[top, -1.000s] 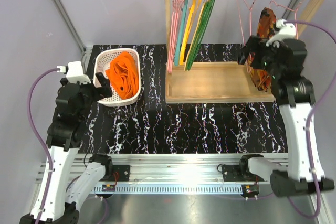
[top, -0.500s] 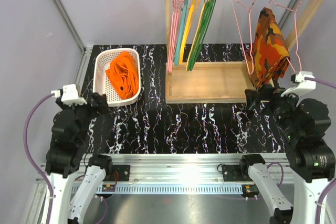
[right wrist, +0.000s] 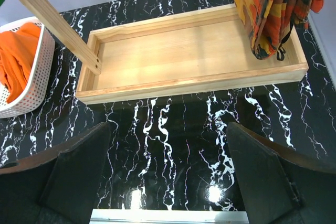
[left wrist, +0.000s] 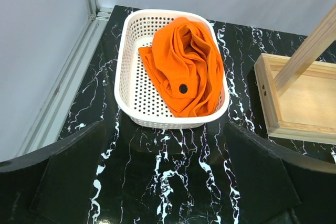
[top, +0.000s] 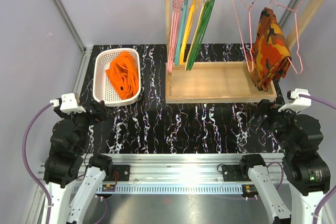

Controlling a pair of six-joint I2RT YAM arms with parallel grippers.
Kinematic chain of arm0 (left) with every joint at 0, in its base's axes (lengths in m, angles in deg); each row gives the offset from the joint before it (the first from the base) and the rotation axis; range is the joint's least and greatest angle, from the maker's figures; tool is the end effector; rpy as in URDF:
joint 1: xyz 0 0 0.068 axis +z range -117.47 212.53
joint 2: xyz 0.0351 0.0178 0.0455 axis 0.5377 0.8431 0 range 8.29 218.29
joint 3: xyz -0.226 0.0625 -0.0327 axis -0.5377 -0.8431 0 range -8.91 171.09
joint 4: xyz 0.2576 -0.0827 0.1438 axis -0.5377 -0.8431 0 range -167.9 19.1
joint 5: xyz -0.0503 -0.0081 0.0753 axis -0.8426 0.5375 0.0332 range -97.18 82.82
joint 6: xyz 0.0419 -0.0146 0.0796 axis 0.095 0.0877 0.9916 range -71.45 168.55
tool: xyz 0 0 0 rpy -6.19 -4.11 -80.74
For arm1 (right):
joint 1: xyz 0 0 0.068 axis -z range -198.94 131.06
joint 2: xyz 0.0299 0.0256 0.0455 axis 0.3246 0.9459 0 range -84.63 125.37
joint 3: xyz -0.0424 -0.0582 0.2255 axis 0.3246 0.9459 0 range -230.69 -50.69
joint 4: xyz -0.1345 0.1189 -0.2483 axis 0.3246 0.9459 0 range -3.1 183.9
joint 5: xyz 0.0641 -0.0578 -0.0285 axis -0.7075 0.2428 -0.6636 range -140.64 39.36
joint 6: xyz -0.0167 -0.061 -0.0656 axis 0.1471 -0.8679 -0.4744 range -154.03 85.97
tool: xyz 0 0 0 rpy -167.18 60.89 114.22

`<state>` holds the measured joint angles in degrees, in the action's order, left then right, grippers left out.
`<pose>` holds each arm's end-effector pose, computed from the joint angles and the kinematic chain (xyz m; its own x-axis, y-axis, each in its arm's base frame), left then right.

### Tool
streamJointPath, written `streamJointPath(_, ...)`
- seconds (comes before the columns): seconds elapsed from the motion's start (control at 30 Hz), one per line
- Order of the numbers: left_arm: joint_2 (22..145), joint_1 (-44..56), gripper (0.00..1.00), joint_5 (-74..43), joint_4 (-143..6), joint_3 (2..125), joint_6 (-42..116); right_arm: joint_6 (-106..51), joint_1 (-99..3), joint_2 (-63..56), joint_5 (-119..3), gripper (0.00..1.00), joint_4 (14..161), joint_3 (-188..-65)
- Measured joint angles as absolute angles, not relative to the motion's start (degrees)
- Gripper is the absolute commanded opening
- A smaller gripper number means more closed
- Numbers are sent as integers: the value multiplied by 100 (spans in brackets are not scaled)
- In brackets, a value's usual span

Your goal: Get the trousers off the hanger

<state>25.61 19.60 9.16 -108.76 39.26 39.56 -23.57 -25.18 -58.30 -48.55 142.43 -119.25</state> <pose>0.1760 -0.0168 0.3638 -0.1086 -0.1290 -0.9857 -0.0753 0.9898 -0.1212 0.1441 0.0128 0.4191 -0.2382 0.1565 -0.9585 -0.0306 0.9852 0.1684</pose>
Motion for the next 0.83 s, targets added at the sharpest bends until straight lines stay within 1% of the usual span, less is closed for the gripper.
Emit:
streamJointPath(0.23, 2555, 1906, 99, 1125, -10850, 3886, 3960, -2359, -2522, -5655, -4831, 100, 14199, -11918)
streamJointPath(0.83, 2555, 1890, 99, 1150, -10684, 3755, 3969, -2429, -2651, -4965, -4823, 100, 14182, -12240)
